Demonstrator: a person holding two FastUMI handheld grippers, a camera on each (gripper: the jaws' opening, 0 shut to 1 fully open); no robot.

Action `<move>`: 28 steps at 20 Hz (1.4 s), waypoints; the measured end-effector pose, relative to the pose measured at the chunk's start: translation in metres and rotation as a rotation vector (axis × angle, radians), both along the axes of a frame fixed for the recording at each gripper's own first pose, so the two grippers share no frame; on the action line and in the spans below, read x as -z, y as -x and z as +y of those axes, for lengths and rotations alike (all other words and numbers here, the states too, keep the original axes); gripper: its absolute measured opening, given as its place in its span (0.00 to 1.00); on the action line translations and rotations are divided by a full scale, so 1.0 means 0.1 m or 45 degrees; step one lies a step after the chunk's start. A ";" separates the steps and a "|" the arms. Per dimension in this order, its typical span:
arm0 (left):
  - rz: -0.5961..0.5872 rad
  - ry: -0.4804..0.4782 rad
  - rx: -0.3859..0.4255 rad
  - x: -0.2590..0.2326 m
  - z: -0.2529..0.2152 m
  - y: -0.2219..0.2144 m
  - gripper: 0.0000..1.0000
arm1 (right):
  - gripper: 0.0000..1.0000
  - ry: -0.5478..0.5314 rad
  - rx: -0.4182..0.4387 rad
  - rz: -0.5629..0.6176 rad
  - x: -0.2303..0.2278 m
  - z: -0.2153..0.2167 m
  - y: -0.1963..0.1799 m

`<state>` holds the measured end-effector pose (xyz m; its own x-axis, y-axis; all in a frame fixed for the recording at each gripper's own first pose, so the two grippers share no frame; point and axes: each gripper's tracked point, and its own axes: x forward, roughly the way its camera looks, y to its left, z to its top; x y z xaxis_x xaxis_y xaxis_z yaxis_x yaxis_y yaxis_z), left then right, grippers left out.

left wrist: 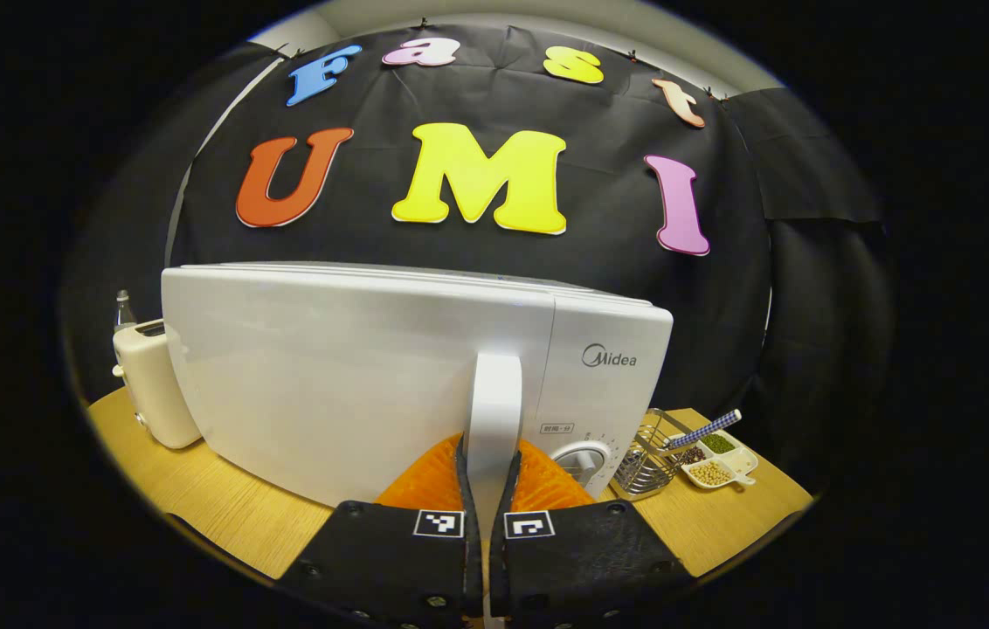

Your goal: Open the microwave oven with the left hand, put the food in, and close the microwave oven.

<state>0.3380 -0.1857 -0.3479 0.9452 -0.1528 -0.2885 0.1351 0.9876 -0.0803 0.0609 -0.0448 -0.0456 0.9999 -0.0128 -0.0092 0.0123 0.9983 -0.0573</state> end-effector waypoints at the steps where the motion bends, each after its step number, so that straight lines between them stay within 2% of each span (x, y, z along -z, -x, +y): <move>1: 0.019 -0.024 0.000 0.04 0.02 0.04 0.02 | 1.00 0.008 -0.012 0.009 0.03 0.04 0.00; 2: 0.006 -0.029 0.016 0.04 0.03 0.09 0.02 | 0.94 0.012 -0.024 0.017 0.02 0.09 0.00; 7: 0.061 0.044 0.127 0.01 0.10 0.39 0.02 | 0.94 -0.002 -0.060 0.028 0.03 0.27 0.11; 8: 0.048 0.030 0.154 -0.01 0.13 0.44 0.02 | 1.00 -0.004 -0.066 0.026 0.02 0.31 0.14; 9: 0.037 0.021 0.176 -0.02 0.16 0.51 0.02 | 1.00 -0.005 -0.068 0.025 0.03 0.34 0.18; 10: 0.029 0.020 0.191 -0.03 0.20 0.59 0.04 | 0.94 -0.004 -0.074 0.020 0.02 0.38 0.23; 12: 0.032 0.016 0.211 -0.05 0.28 0.73 0.04 | 0.94 0.003 -0.081 0.013 0.01 0.46 0.32; 20: 0.007 -0.031 0.180 -0.16 0.80 1.32 0.04 | 0.94 0.025 -0.136 -0.018 -0.01 0.70 0.69; 21: 0.004 -0.039 0.173 -0.18 0.88 1.38 0.04 | 1.00 0.023 -0.139 -0.018 0.00 0.71 0.71; 28: 0.018 -0.089 0.101 -0.25 1.59 1.81 0.06 | 1.00 -0.002 -0.153 0.024 0.12 0.81 0.76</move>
